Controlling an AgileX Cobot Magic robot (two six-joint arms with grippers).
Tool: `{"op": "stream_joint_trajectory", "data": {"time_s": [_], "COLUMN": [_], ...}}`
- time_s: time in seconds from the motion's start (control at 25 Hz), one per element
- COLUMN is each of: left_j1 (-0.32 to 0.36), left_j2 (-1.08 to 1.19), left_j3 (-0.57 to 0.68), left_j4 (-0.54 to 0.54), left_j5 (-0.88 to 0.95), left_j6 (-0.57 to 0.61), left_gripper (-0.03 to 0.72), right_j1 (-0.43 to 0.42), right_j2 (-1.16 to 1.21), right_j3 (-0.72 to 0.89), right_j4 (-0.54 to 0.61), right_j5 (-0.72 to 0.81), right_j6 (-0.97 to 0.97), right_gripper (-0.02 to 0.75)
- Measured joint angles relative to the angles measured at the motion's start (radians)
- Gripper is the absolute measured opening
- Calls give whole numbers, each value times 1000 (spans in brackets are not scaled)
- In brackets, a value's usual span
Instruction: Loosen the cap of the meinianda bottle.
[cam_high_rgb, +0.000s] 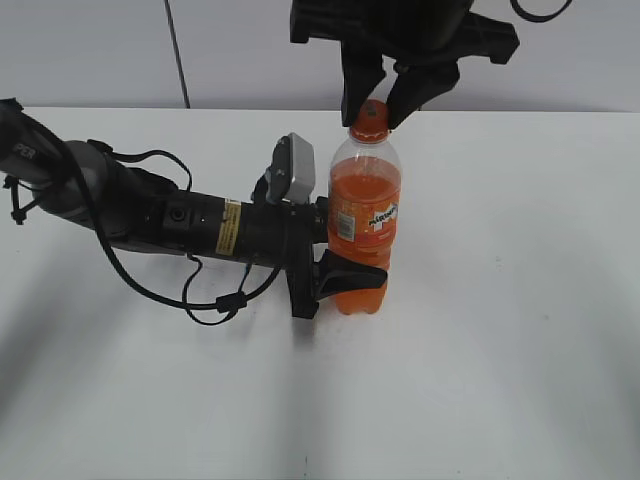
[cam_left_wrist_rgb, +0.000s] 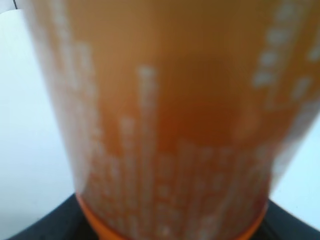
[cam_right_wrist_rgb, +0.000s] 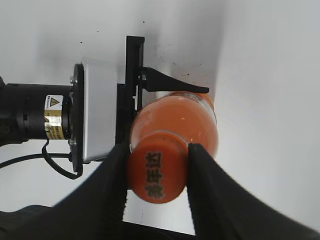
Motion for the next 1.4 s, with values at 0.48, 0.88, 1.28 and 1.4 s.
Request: {"op": "stream_joint_trajectory", "data": {"time_s": [0.48,0.88,1.28,1.4], "left_j1": [0,0,0,0], "left_j2": [0,0,0,0], "left_j3": [0,0,0,0], "left_j4": [0,0,-1,-1], "left_j5": [0,0,0,0], "left_j6": [2,2,2,2], "left_gripper": [400,400,400,400], "right_j1": [0,0,0,0], "right_j2": [0,0,0,0], "right_j3": [0,0,0,0], "right_j4": [11,12,12,12], "right_j5": [-7,-8,-7,-7], "right_j6": [-684,-1241,-1633,-1728], "right_gripper": [274,272,272,272]}}
